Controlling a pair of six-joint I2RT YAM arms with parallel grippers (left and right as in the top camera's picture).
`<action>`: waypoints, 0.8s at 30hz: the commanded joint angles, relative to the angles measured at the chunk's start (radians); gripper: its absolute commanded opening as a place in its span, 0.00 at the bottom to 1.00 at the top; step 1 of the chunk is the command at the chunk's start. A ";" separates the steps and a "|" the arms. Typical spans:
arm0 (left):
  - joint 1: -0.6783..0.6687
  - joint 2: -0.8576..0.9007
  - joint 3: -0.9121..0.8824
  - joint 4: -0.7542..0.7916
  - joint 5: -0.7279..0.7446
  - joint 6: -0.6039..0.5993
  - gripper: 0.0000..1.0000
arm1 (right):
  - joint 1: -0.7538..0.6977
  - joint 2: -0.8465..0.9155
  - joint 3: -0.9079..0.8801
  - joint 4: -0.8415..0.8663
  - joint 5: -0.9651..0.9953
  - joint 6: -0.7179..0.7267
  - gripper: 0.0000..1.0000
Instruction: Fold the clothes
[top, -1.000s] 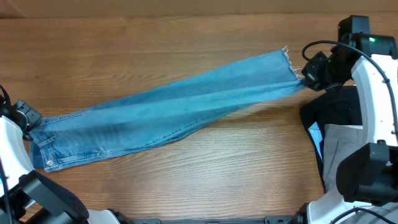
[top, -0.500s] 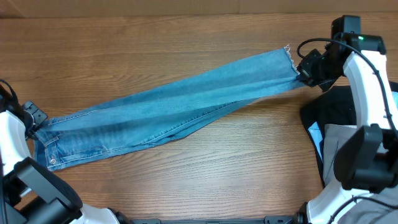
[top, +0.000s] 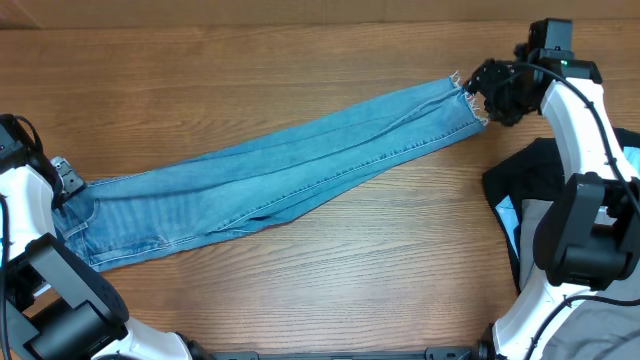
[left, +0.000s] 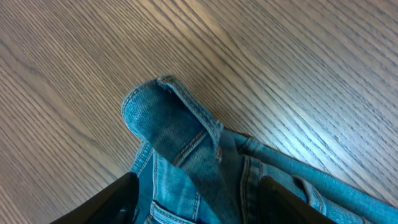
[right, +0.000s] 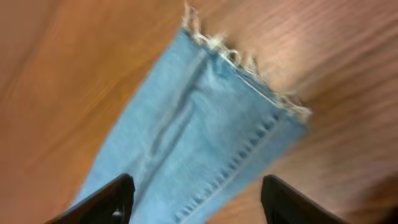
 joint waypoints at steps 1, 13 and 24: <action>0.001 0.008 0.025 -0.003 0.035 0.014 0.60 | 0.002 -0.004 0.000 -0.060 0.107 -0.067 0.54; 0.002 0.008 0.216 -0.168 0.161 0.043 0.11 | 0.100 0.008 -0.265 0.260 -0.103 -0.068 0.20; 0.001 0.008 0.289 -0.324 0.296 0.045 0.45 | 0.308 0.185 -0.323 0.953 -0.081 0.257 0.04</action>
